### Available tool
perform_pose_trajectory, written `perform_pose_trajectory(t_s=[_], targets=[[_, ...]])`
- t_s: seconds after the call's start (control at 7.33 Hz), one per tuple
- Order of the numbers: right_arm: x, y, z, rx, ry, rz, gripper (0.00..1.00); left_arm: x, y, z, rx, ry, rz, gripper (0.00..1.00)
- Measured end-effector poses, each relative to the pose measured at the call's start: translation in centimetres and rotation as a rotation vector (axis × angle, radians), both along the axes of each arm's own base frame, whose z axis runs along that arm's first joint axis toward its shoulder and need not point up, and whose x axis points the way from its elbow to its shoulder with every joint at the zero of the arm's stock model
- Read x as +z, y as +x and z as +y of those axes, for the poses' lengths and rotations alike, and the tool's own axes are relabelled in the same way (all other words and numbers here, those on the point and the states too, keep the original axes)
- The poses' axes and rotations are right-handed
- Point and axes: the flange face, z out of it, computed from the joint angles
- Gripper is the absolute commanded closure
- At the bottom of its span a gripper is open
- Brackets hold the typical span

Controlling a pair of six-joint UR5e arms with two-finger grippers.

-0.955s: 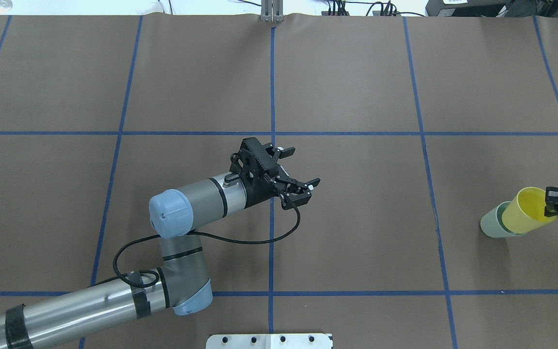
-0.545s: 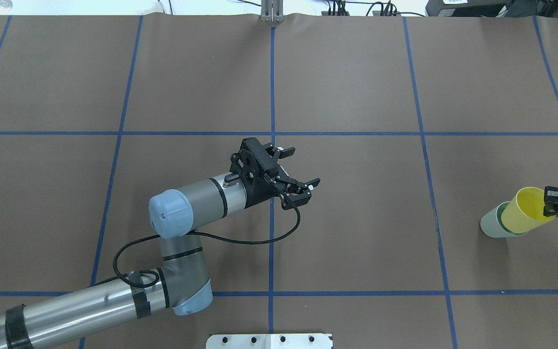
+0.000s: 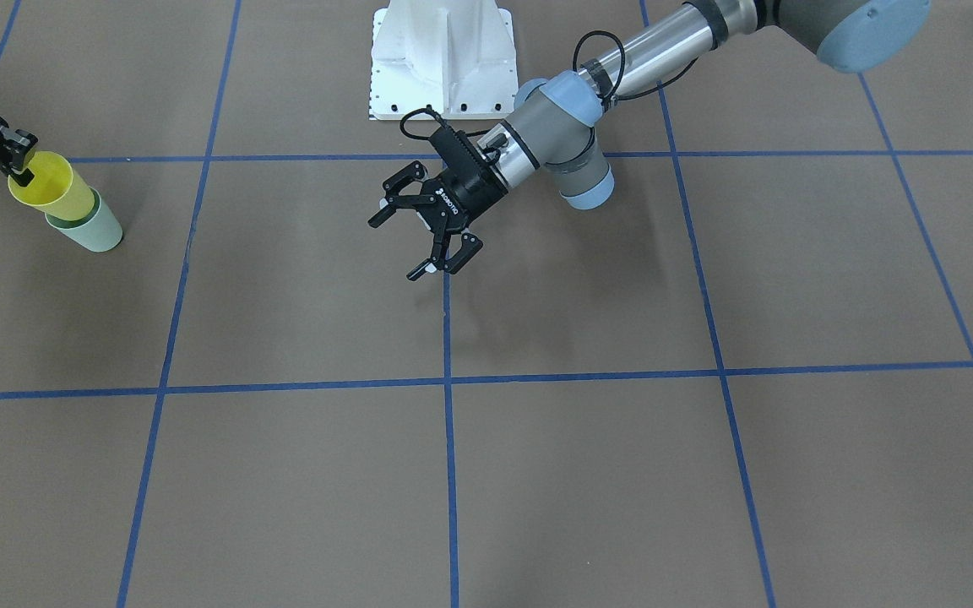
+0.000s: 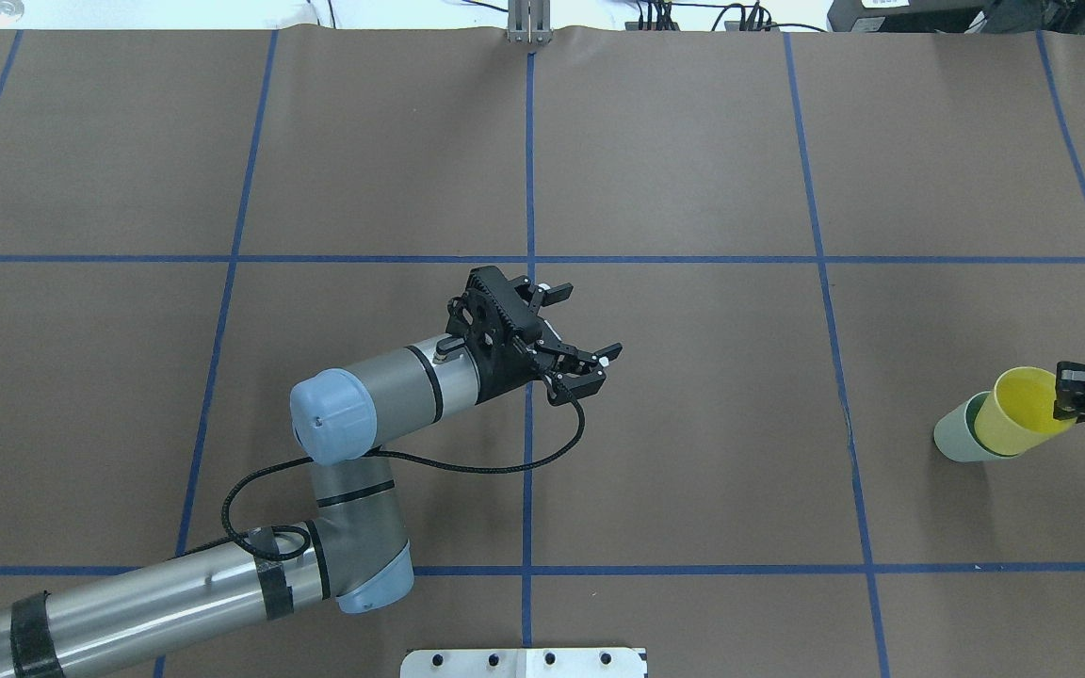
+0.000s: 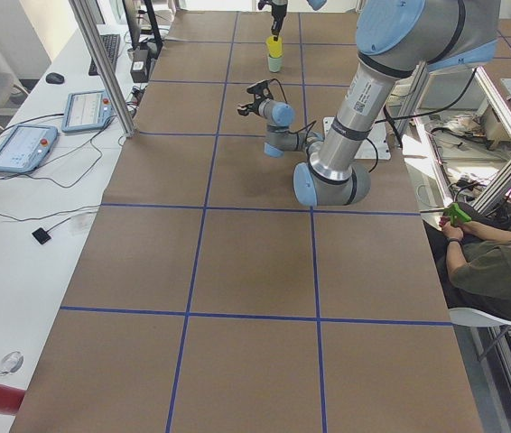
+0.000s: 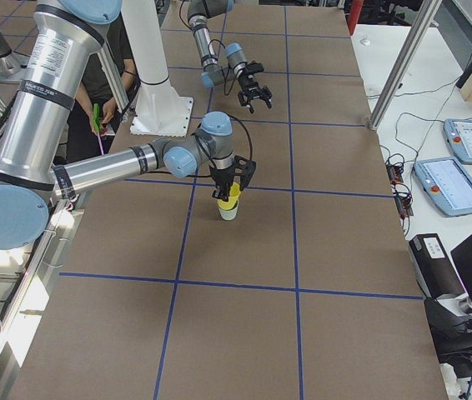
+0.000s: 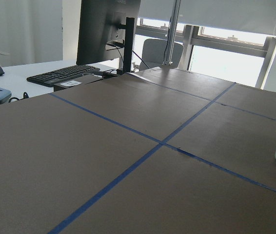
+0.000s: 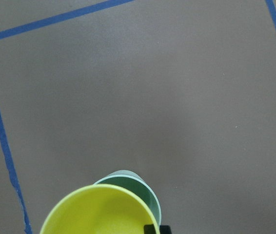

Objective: Transfer and stack yellow cup on green cup

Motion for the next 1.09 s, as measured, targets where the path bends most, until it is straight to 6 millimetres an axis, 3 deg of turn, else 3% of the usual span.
perform_pose_trajectory(t_s=[0.27,0.55,0.82,1.09], targets=[[-0.2,-0.2,-0.2,0.005,0.001,-0.003,0.00,0.1,0.0,-0.1,-0.006,-0.003,-0.002,0.01],[-1.7,-0.6,-1.9,0.026,0.036,-0.029,0.00,1.9,-0.6,-1.5,-0.063,-0.027,-0.033,0.01],[-3.9,-1.6,-6.4,0.075,0.098,-0.060,0.00,6.3,-2.6,-5.8,-0.189,-0.095,-0.115,0.01],[-5.1,-3.8,-11.5,0.103,0.148,-0.062,0.00,8.7,-6.5,-13.1,-0.297,-0.244,-0.211,0.01]])
